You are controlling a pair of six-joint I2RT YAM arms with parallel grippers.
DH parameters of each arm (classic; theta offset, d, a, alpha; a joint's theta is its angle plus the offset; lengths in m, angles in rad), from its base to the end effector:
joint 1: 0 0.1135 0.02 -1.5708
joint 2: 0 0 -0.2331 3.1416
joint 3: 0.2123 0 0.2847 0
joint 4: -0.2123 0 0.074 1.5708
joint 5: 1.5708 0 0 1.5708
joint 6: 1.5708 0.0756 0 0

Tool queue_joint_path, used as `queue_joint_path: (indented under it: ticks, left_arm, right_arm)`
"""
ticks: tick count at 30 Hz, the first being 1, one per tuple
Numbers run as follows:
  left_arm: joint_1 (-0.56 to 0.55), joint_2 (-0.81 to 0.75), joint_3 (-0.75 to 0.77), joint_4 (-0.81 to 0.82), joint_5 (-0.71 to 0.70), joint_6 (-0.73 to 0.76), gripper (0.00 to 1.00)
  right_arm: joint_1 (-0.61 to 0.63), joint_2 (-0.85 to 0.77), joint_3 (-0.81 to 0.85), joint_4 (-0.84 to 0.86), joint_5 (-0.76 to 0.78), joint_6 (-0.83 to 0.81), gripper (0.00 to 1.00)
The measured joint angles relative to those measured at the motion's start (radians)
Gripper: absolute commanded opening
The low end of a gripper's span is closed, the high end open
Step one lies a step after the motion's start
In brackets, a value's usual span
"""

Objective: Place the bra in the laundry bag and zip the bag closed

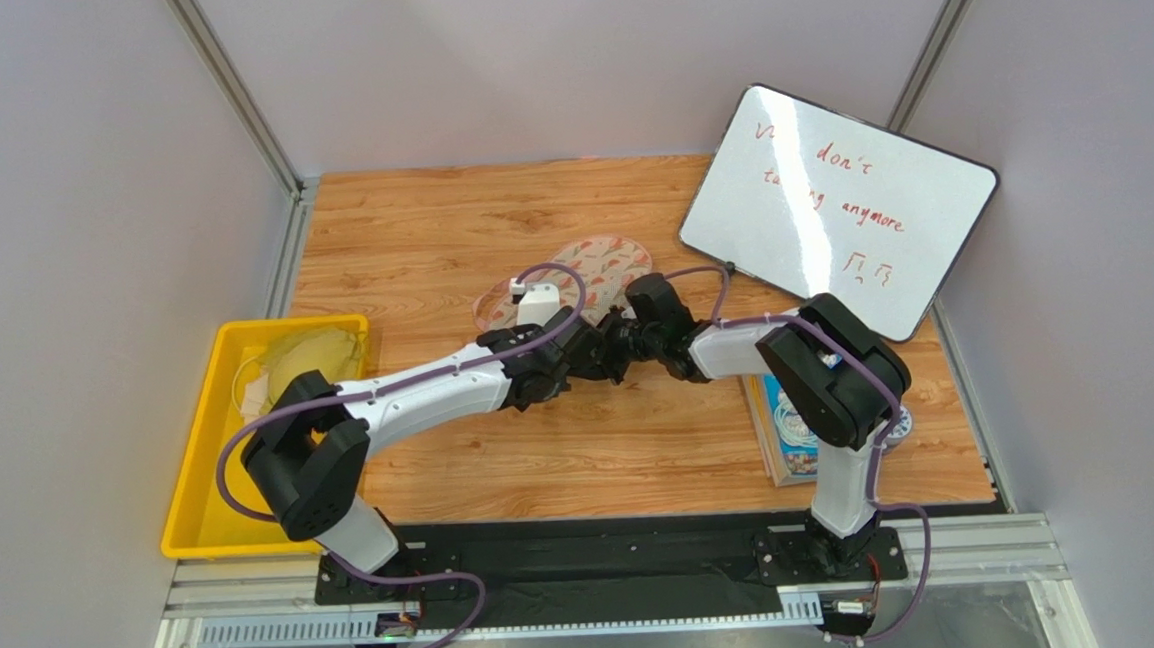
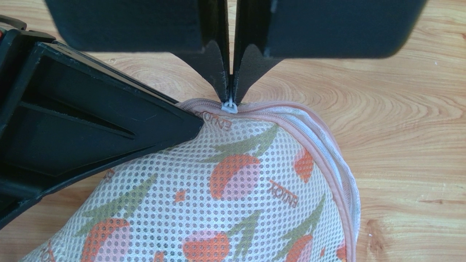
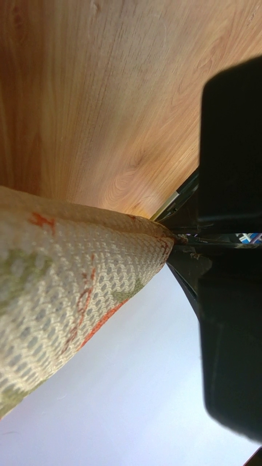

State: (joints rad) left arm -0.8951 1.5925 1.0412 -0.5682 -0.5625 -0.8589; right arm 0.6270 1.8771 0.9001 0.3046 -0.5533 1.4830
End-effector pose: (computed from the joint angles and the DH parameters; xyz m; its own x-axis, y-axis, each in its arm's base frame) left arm 0.2527 -0.2508 0.1277 -0.7573 -0.0793 -0.6483 -0.0900 0.9958 -0.0167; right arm 0.3038 0.2692 0.0525 -0.8731 0.4140 0.2575 0.4295 0.4033 0.8080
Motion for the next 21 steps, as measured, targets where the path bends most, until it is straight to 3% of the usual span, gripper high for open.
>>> queue_joint_path:
  ticks: [10, 21]
  left_arm:
    - [0.021, 0.002, -0.004, -0.054, 0.005, -0.043, 0.0]
    - [0.128, -0.167, -0.265, 0.051, 0.203, -0.023, 0.0]
  right_arm:
    - [0.0, -0.006, -0.017, -0.001, -0.007, -0.011, 0.0]
    - [-0.05, 0.032, 0.075, -0.182, -0.131, -0.317, 0.0]
